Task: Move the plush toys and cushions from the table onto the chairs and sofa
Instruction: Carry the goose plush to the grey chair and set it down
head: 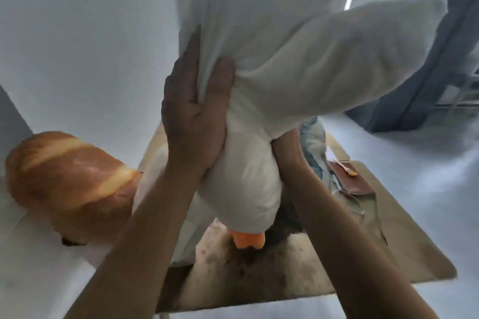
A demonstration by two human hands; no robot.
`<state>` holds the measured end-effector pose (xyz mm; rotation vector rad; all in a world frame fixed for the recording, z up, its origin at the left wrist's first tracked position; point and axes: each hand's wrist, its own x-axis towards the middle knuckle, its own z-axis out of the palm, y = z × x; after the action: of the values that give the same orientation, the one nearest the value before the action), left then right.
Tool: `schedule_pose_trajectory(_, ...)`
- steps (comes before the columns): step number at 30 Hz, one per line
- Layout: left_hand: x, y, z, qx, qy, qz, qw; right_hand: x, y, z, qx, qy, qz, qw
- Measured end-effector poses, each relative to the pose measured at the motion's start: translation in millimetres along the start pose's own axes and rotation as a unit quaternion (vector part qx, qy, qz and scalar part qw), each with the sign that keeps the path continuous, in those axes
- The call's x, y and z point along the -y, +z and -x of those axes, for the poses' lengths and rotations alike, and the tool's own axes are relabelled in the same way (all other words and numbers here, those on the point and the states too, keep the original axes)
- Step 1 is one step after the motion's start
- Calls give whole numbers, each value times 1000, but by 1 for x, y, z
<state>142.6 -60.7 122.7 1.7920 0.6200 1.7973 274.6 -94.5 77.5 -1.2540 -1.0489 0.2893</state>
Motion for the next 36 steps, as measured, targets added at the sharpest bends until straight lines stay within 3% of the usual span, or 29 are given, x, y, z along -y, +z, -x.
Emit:
schedule_pose_trajectory(6,-95,97,37,122,55,80,988,46,-140,37,-138,80,-67,985)
schedule_pose_trajectory(10,-157,167,101,200,68,135,968,60,-246,91,-248,62,-158,954)
schedule_pose_trajectory(13,-199,221,174,261,38,186,947,55,-335,154,-313,38,-101,944)
schedule_pose_trajectory(20,-283,339,397,436,-108,296,843,10,-539,351,-456,111,-17,883)
schedule_pose_trajectory(24,-327,383,496,540,-154,306,769,-5,-623,437,-537,182,14,824)
schedule_pose_trajectory(29,-349,466,558,597,-151,304,726,-7,-708,467,-578,224,93,779)
schedule_pose_trajectory(36,-358,647,632,614,-173,337,692,-58,-868,439,-577,252,148,763)
